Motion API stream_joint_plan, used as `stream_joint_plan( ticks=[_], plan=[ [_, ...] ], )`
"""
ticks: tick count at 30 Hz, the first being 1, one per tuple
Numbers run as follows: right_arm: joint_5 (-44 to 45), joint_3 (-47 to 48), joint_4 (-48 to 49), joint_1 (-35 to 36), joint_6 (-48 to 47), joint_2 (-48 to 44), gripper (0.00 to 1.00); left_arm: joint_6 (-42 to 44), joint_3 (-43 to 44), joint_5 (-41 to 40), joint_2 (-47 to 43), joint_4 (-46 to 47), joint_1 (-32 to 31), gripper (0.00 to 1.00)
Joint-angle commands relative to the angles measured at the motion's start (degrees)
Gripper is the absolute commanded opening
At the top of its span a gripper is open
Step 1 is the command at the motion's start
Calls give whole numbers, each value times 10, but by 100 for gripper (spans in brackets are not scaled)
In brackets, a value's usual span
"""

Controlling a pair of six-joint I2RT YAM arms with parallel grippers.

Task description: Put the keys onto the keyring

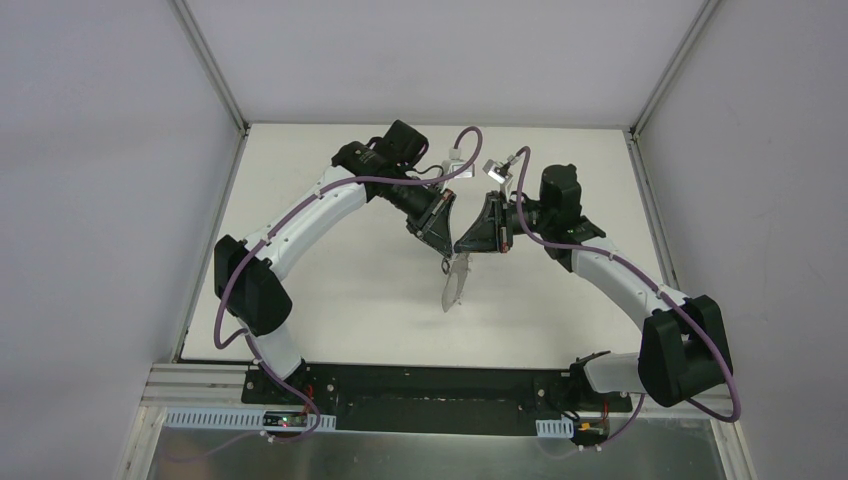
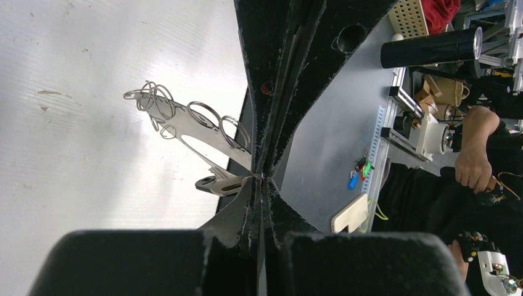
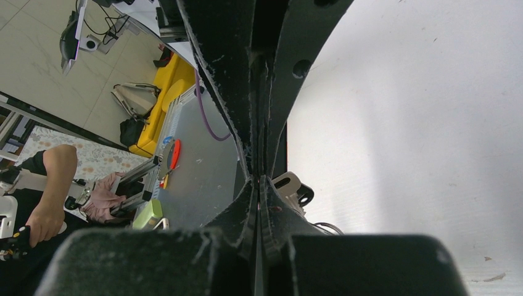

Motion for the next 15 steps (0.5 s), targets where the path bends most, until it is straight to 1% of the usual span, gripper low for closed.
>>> stream_joint_plan(
  ticks=[1, 5, 8, 11, 15],
  plan=[
    [-22, 29, -4, 8, -17, -2, 0, -8, 20, 12, -5, 24, 6, 0],
    [-10, 36, -18, 6, -22, -6, 0, -12, 12, 11, -11, 35, 10, 0],
    [-3, 40, -17, 1, -16, -8, 0, 2, 6, 9, -19, 38, 11, 1],
    [2, 43, -16, -4, -8, -12, 0, 27, -2, 2, -34, 39, 11, 10],
    [6, 40, -3, -9, 7, -14, 0, 60, -17, 0, -57, 51, 11, 19]
  ],
)
